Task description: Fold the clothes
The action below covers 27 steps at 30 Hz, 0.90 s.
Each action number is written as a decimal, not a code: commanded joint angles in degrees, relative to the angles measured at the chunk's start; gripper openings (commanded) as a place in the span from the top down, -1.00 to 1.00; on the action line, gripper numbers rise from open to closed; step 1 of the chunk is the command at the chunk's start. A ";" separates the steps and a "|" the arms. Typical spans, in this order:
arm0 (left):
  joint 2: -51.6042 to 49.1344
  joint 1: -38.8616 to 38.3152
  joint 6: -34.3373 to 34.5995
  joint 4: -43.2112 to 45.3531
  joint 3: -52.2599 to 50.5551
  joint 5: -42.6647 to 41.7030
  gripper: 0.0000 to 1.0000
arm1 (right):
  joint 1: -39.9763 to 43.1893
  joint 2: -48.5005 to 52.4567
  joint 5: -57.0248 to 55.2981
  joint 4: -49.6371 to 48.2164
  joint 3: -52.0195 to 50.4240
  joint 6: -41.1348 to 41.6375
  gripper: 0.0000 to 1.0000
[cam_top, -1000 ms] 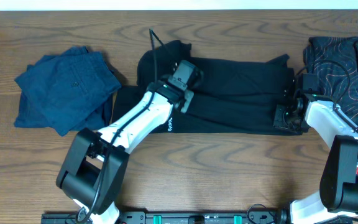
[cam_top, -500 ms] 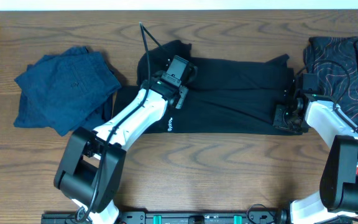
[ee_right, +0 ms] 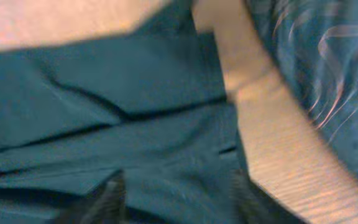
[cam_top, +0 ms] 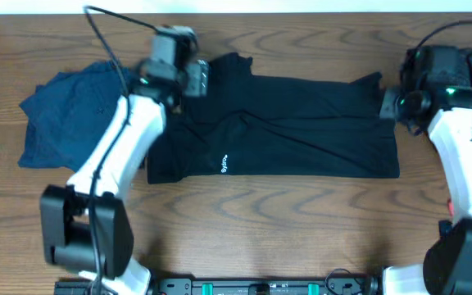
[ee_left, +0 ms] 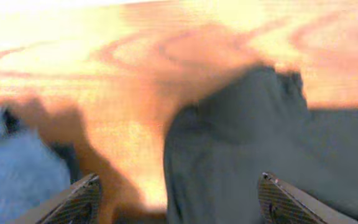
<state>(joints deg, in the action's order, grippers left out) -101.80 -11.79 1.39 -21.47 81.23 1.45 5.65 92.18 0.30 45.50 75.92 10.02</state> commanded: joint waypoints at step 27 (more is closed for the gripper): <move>-31.82 3.63 -2.84 3.19 21.07 -19.23 0.88 | -1.88 2.91 0.04 -0.44 0.24 0.20 0.35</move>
<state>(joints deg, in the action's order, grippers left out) -133.64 -8.05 -1.34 -17.78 100.99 -16.43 4.14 93.60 0.49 45.80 76.27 10.04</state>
